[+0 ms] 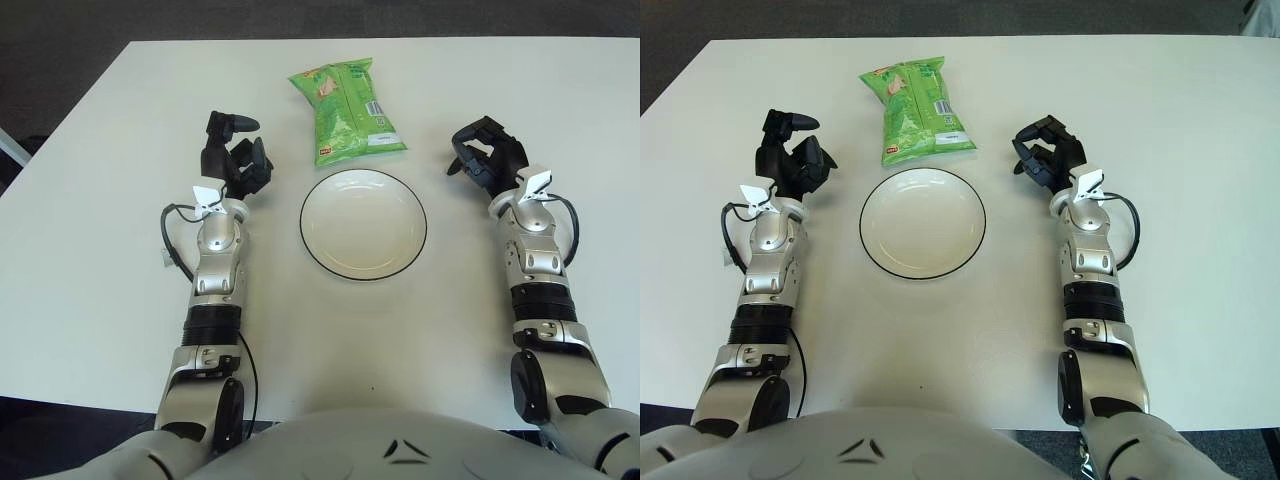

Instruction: Put the snack into the plate.

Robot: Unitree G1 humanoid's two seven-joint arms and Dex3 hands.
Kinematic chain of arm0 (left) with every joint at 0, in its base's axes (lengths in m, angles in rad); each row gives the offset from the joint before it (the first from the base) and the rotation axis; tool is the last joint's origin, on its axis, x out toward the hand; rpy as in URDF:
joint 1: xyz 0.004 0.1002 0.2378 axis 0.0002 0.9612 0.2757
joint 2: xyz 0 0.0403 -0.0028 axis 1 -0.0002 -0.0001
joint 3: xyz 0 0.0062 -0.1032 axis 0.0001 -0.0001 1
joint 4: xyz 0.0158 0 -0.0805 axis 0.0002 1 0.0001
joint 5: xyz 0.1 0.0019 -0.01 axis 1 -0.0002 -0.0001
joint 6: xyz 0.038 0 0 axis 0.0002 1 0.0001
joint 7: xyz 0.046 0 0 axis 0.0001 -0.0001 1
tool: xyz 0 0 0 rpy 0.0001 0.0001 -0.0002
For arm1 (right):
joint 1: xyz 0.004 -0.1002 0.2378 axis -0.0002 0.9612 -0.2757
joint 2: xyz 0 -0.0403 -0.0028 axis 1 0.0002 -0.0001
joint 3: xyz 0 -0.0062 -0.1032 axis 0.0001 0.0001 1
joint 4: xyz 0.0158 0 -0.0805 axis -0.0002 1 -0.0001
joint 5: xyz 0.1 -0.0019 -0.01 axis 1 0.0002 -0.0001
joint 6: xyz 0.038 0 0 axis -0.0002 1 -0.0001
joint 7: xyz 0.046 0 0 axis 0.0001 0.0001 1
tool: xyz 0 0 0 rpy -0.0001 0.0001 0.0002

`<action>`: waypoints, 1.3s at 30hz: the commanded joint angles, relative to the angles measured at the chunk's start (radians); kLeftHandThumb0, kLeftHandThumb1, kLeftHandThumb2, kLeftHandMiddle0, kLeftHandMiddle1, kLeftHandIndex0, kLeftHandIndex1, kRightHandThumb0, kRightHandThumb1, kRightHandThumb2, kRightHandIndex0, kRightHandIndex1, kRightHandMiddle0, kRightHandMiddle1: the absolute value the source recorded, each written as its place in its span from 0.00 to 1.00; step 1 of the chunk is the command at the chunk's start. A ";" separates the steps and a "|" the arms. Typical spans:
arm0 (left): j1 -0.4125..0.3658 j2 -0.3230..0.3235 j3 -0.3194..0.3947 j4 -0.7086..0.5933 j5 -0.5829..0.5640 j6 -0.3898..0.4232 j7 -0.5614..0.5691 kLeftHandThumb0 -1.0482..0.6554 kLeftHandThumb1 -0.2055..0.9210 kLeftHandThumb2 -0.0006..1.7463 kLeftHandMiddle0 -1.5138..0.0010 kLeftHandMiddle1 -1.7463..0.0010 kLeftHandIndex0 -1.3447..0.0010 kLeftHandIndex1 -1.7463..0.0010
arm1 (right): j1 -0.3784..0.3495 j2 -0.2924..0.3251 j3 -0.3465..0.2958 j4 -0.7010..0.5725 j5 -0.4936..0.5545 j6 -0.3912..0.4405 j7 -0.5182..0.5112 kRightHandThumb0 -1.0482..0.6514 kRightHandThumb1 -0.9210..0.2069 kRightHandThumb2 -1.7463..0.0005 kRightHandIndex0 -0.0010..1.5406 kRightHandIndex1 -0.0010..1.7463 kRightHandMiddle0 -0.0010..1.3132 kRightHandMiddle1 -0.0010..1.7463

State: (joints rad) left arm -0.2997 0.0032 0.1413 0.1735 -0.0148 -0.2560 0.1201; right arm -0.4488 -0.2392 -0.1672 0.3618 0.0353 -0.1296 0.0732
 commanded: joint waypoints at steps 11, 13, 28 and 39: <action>0.131 -0.012 0.002 0.091 -0.003 0.001 0.001 0.39 0.78 0.49 0.44 0.00 0.73 0.00 | -0.052 0.021 0.061 0.051 -0.116 -0.117 -0.122 0.55 0.00 0.88 0.47 0.60 0.32 0.84; 0.131 -0.012 0.002 0.091 -0.004 0.000 0.002 0.39 0.78 0.49 0.44 0.00 0.73 0.00 | -0.065 0.023 0.070 0.048 -0.123 -0.121 -0.127 0.59 0.00 0.89 0.45 0.61 0.32 0.85; 0.136 -0.017 -0.004 0.087 0.000 0.001 0.006 0.39 0.78 0.49 0.45 0.00 0.74 0.00 | -0.135 -0.092 0.212 0.088 -0.411 -0.266 -0.215 0.61 0.00 0.83 0.34 0.77 0.21 0.86; 0.137 -0.017 -0.003 0.086 -0.002 0.003 0.004 0.39 0.78 0.49 0.45 0.00 0.74 0.00 | -0.199 -0.162 0.320 0.077 -0.638 -0.275 -0.302 0.41 0.00 0.79 0.40 0.10 0.26 0.91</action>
State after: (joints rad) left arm -0.3011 0.0077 0.1376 0.1746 -0.0180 -0.2561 0.1201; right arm -0.6077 -0.3787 0.1249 0.4416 -0.5519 -0.3789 -0.1999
